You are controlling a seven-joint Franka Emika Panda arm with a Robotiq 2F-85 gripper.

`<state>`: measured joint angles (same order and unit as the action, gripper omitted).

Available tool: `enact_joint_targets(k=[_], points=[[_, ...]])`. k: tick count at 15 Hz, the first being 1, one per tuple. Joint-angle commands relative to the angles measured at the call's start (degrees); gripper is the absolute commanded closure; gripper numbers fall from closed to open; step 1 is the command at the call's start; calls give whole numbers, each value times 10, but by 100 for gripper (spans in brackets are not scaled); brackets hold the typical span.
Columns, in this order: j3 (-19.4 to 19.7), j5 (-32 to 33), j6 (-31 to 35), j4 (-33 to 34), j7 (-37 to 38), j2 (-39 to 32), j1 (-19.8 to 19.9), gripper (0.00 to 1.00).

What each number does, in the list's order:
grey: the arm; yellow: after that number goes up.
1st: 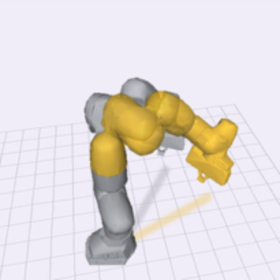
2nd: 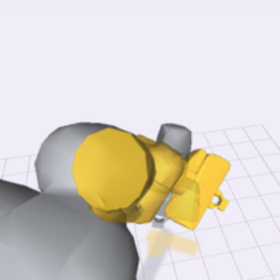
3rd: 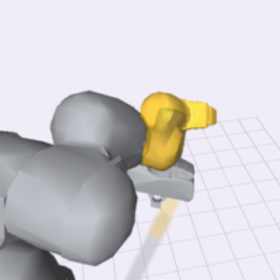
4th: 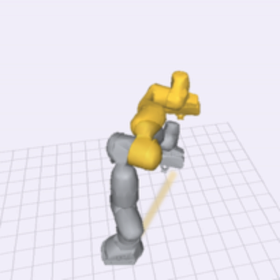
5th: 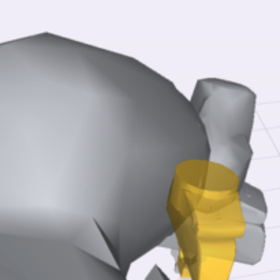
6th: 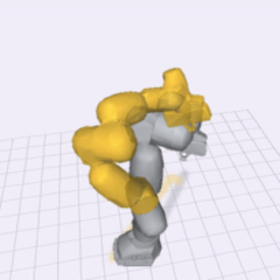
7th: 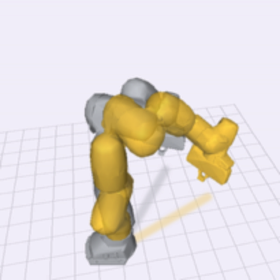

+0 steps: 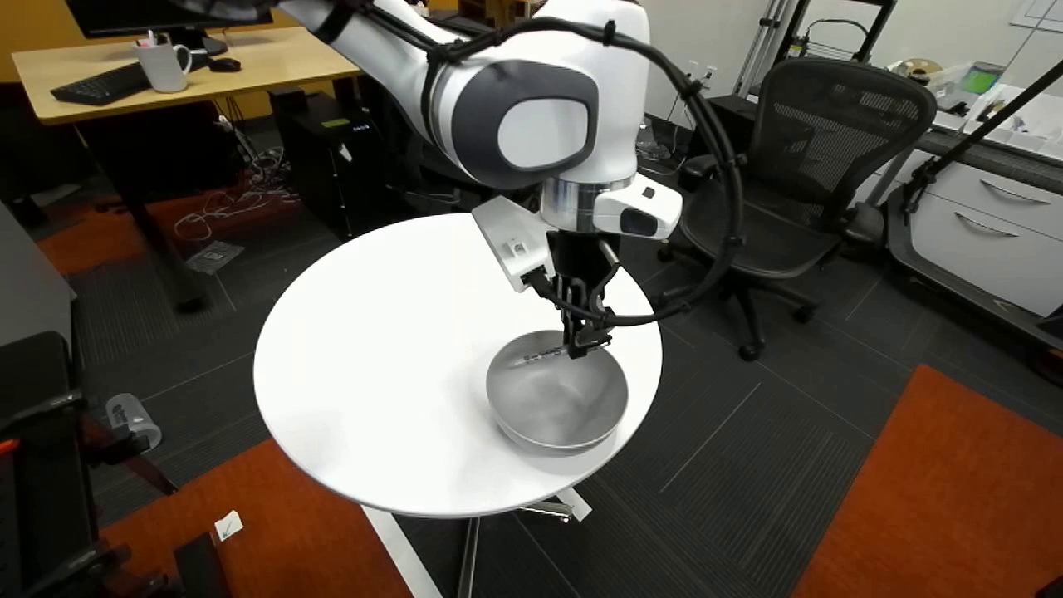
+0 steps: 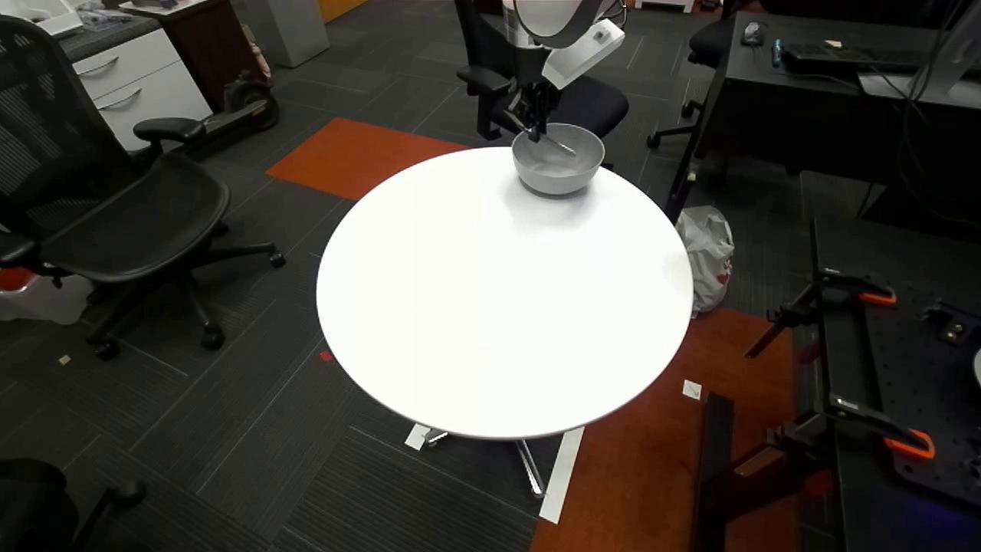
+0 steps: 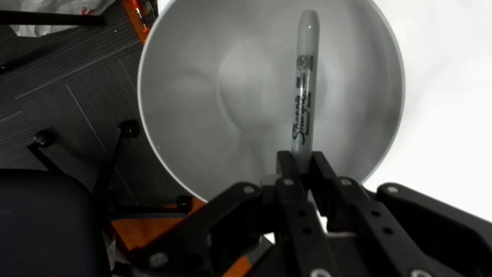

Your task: Pick the marker and put it in the bowl

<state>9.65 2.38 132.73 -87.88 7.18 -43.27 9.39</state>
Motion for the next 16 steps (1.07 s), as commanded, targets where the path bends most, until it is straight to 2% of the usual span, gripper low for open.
enact_joint_targets(k=[1, 2, 3, 4, 5, 13, 16], points=[[2, -12, -23, 16, 18, -7, 2, 96], [2, -12, -23, 14, 18, -6, 2, 96], [2, -14, -24, 12, 20, -5, 3, 89], [1, -16, -23, 9, 22, -4, 4, 60], [0, -18, -25, 8, 25, -3, 6, 59], [2, -22, -25, 1, 37, 2, 5, 1], [3, -21, -24, -3, 38, 3, 4, 0]])
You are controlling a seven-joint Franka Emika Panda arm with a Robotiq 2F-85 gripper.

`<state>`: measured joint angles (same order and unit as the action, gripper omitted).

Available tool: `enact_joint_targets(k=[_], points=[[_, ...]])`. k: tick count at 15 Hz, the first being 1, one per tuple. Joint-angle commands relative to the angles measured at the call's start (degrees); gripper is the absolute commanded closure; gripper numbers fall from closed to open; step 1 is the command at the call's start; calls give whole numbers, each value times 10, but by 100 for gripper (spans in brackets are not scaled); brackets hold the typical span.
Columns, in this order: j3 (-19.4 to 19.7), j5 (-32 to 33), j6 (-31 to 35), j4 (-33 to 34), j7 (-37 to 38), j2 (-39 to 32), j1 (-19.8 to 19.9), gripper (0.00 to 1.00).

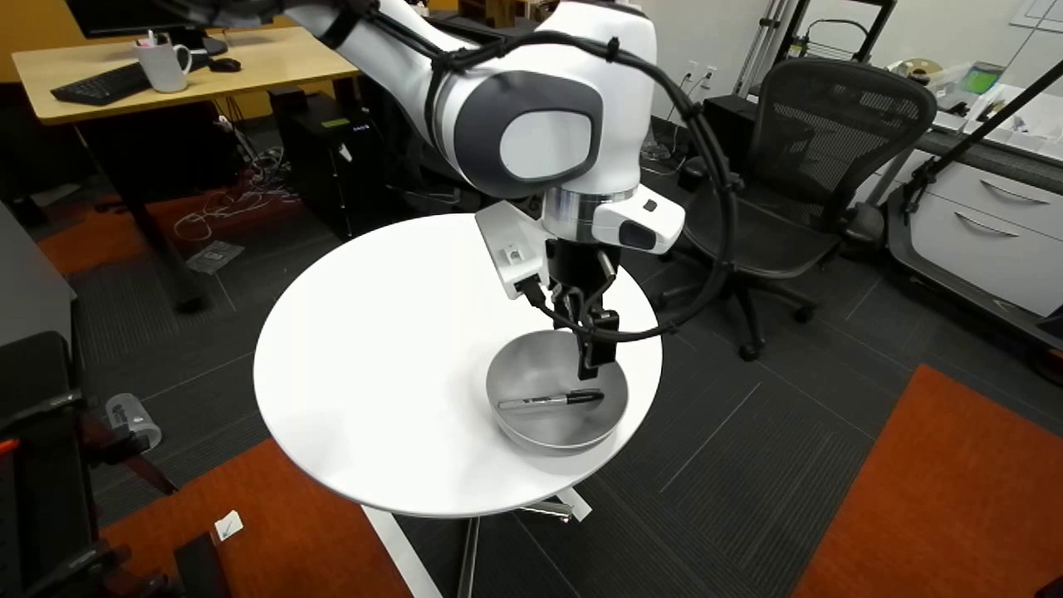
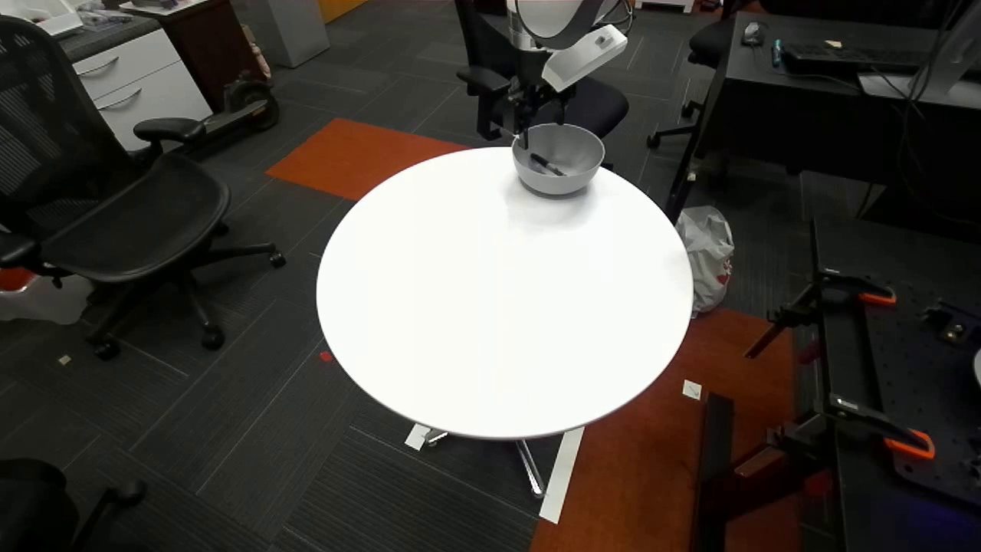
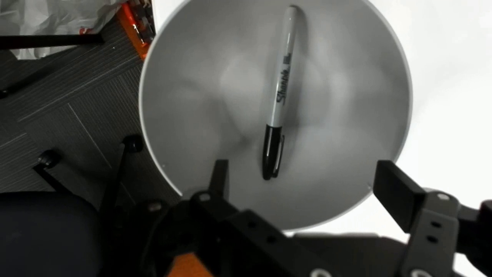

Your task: Pick the marker and put it in the bowl

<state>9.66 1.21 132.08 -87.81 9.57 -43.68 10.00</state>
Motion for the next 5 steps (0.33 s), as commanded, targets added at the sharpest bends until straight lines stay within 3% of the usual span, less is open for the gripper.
enact_joint_targets(k=[1, 5], points=[[4, -8, -21, -5, 17, 8, -4, 0], [2, -2, -4, 1, -1, -2, -1, 0]])
